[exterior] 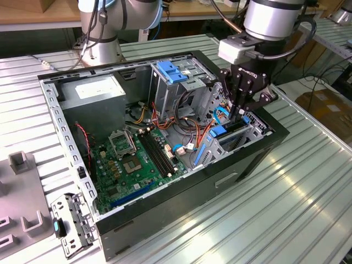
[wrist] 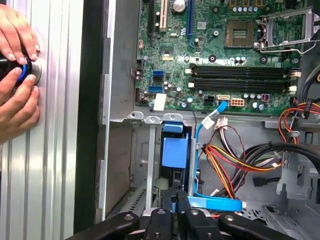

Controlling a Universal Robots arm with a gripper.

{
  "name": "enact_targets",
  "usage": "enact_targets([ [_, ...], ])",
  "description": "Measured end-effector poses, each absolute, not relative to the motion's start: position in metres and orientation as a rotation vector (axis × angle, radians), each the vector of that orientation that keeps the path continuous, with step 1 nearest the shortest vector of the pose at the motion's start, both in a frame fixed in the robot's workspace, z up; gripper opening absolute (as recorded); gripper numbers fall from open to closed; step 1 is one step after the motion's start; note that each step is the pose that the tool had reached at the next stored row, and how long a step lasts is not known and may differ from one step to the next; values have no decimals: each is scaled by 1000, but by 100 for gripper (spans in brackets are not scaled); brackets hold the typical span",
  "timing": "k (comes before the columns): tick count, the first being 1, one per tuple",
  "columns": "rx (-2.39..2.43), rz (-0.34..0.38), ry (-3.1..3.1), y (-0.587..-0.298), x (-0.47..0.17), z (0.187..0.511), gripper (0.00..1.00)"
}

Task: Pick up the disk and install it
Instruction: 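Insert the second disk wire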

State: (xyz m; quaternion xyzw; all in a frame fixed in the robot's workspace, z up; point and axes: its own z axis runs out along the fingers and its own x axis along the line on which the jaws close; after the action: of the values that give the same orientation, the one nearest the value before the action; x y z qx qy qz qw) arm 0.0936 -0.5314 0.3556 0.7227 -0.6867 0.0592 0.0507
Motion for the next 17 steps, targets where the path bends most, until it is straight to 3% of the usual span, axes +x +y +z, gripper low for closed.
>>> enact_targets([
  [5,2251,86,-2140,-537,94,354,16],
  [17,2284,19,-2175,-552,94,349,16],
])
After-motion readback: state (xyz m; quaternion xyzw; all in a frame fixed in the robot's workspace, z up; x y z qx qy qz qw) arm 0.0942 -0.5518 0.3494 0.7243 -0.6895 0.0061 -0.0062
